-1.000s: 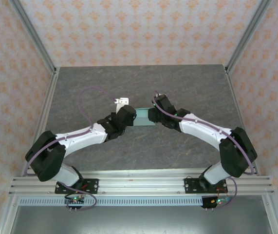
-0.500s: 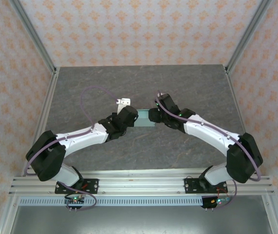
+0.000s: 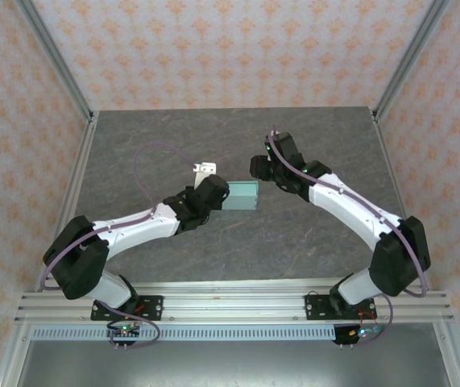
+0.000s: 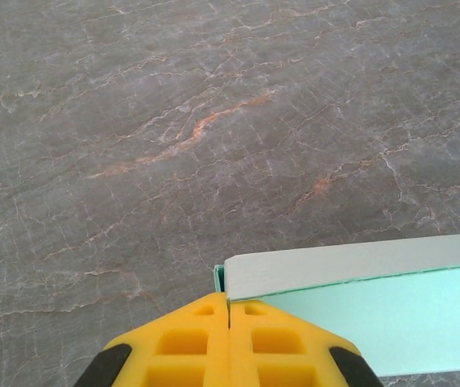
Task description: Fold the paper box
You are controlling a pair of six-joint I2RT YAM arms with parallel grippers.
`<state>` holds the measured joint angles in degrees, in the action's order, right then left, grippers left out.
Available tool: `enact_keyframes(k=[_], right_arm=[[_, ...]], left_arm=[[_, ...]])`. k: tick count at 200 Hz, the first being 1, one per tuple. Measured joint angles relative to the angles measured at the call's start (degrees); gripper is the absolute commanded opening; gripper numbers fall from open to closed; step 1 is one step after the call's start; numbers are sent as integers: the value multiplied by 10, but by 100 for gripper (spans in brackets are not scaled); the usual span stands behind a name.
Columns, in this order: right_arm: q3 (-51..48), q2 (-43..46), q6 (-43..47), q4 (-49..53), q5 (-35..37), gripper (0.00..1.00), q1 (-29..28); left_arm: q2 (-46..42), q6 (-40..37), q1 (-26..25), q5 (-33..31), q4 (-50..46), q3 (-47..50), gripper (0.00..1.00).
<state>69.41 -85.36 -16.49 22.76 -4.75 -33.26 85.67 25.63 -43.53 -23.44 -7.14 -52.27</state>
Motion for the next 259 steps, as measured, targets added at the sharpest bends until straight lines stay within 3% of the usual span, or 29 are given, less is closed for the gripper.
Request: enact_keyframes(k=[46, 112, 187, 259], right_arm=[[7, -48, -10, 20, -3, 46, 2], [-23, -50, -30, 15, -27, 44, -1], [-60, -30, -54, -25, -26, 42, -9], [-127, 2, -87, -99, -9, 37, -27]], left_arm=[[0, 0, -2, -2, 0, 0, 0], [0, 0, -4, -6, -1, 0, 0], [0, 1, -8, -13, -4, 2, 0], [-4, 10, -15, -22, 14, 21, 8]])
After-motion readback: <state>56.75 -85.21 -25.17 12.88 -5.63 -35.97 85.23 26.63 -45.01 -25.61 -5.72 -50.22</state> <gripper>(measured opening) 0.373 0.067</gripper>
